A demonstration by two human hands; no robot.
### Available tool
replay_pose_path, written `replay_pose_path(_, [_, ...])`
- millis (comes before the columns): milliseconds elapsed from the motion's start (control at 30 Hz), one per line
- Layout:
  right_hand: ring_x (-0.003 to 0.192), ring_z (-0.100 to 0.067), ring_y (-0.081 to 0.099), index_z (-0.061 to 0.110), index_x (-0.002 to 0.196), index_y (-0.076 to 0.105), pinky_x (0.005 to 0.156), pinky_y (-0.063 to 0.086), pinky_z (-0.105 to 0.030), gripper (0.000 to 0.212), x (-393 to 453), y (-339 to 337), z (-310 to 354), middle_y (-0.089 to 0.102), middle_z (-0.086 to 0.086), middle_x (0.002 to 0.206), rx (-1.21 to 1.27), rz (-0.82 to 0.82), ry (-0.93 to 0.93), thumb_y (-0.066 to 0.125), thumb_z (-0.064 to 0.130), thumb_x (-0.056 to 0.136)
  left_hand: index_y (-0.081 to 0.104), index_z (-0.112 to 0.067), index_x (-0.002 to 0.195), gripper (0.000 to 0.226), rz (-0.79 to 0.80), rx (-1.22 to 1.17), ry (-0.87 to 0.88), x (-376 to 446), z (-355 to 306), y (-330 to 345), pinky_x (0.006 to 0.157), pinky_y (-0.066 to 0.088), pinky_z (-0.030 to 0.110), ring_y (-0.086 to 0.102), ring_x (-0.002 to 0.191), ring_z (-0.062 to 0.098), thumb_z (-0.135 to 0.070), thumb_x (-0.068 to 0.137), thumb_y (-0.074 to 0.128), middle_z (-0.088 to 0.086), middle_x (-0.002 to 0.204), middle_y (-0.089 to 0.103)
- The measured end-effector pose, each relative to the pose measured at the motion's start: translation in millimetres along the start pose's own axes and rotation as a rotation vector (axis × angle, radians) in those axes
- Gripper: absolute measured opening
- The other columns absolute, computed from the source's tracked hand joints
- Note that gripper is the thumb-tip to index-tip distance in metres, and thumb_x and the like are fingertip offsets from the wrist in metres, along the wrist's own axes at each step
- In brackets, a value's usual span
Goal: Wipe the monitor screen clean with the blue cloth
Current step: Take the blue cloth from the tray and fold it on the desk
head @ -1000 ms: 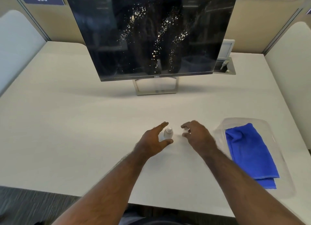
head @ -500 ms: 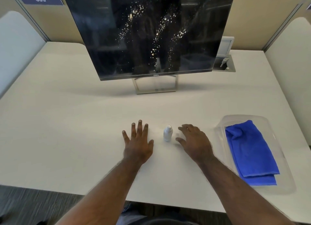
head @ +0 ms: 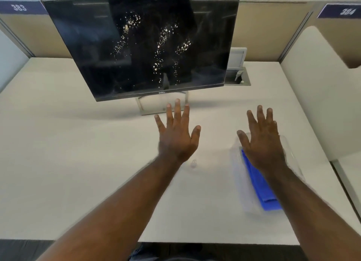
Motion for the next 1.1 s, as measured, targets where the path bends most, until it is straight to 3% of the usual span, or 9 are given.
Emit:
replay_pose_path(100, [0.149, -0.034, 0.009, 0.010, 0.152, 0.027, 0.119, 0.018, -0.050, 0.064, -15, 12, -29, 0.018, -0.014, 0.161, -0.052, 0.102, 0.061, 0.048, 0.037, 0.098, -0.010, -0.024, 0.156, 0.076, 0.078, 0.013, 0.106, -5, -45, 26, 0.115, -0.010, 0.062, -0.018, 0.150, 0.028, -0.061, 0.095, 0.017, 0.004, 0.164, -0.018])
replay_pose_path(233, [0.145, -0.032, 0.023, 0.011, 0.151, 0.032, 0.115, 0.025, -0.045, 0.063, -39, 28, -48, 0.023, -0.011, 0.160, -0.096, 0.244, 0.130, 0.048, 0.041, 0.097, -0.006, -0.023, 0.157, 0.079, 0.188, 0.063, 0.238, -28, -88, 65, 0.114, -0.013, 0.061, -0.020, 0.149, 0.027, -0.064, 0.094, 0.019, 0.004, 0.164, -0.019])
replay_pose_path(400, [0.131, -0.031, 0.044, 0.013, 0.142, 0.047, 0.100, 0.043, -0.043, 0.058, -50, 26, -40, 0.044, -0.010, 0.148, -0.171, 0.191, 0.069, 0.055, 0.044, 0.093, -0.006, -0.025, 0.157, 0.079, 0.287, 0.098, 0.311, -45, -117, 91, 0.114, -0.015, 0.060, -0.019, 0.150, 0.025, -0.066, 0.095, 0.017, 0.002, 0.164, -0.019])
replay_pose_path(467, [0.133, -0.027, 0.042, 0.015, 0.146, 0.039, 0.103, 0.041, -0.039, 0.066, -54, 38, -43, 0.043, -0.007, 0.149, -0.245, 0.290, 0.110, 0.049, 0.053, 0.094, -0.005, -0.024, 0.157, 0.079, 0.306, 0.112, 0.310, -48, -122, 95, 0.113, -0.015, 0.061, -0.018, 0.150, 0.026, -0.067, 0.094, 0.015, 0.002, 0.164, -0.018])
replay_pose_path(633, [0.147, -0.026, 0.021, 0.021, 0.155, 0.009, 0.099, 0.047, -0.038, 0.087, -63, 68, -56, 0.013, -0.005, 0.163, -0.266, 0.498, 0.229, 0.050, 0.062, 0.089, -0.005, -0.024, 0.157, 0.079, 0.338, 0.139, 0.302, -51, -125, 101, 0.113, -0.017, 0.061, -0.019, 0.150, 0.026, -0.067, 0.095, 0.018, 0.002, 0.163, -0.019])
replay_pose_path(733, [0.149, -0.026, 0.017, 0.021, 0.155, 0.001, 0.097, 0.049, -0.036, 0.085, -68, 82, -59, 0.006, -0.005, 0.164, -0.267, 0.569, 0.226, 0.049, 0.055, 0.094, -0.005, -0.025, 0.157, 0.078, 0.333, 0.142, 0.299, -50, -124, 103, 0.112, -0.018, 0.061, -0.019, 0.150, 0.026, -0.066, 0.095, 0.019, 0.002, 0.163, -0.019])
replay_pose_path(867, [0.148, -0.024, 0.021, 0.019, 0.155, -0.002, 0.097, 0.049, -0.030, 0.075, -64, 87, -63, 0.005, -0.005, 0.164, -0.309, 0.587, 0.215, 0.048, 0.029, 0.100, -0.006, -0.027, 0.157, 0.079, 0.327, 0.144, 0.292, -49, -122, 104, 0.111, -0.019, 0.061, -0.018, 0.150, 0.027, -0.068, 0.094, 0.017, 0.002, 0.163, -0.019])
replay_pose_path(1000, [0.141, -0.021, 0.036, 0.019, 0.155, -0.001, 0.097, 0.049, -0.028, 0.074, -59, 89, -63, 0.007, -0.005, 0.164, -0.310, 0.608, 0.204, 0.048, 0.017, 0.100, -0.007, -0.026, 0.157, 0.079, 0.337, 0.115, 0.285, -50, -123, 103, 0.112, -0.020, 0.060, -0.019, 0.150, 0.026, -0.067, 0.094, 0.019, 0.002, 0.163, -0.020])
replay_pose_path(1100, [0.124, -0.016, 0.054, 0.020, 0.155, 0.005, 0.090, 0.050, -0.025, 0.071, -55, 85, -70, 0.018, -0.002, 0.162, -0.283, 0.609, 0.212, 0.047, 0.014, 0.099, -0.008, -0.025, 0.157, 0.079, 0.341, 0.075, 0.293, -52, -126, 99, 0.111, -0.021, 0.058, -0.020, 0.149, 0.026, -0.066, 0.095, 0.019, 0.002, 0.163, -0.020])
Point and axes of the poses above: each hand's wrist, its own x-axis towards the middle knuckle, its own y-axis out of the palm, z = x × y, the point moved 8 cm from there along x, towards the middle knuckle
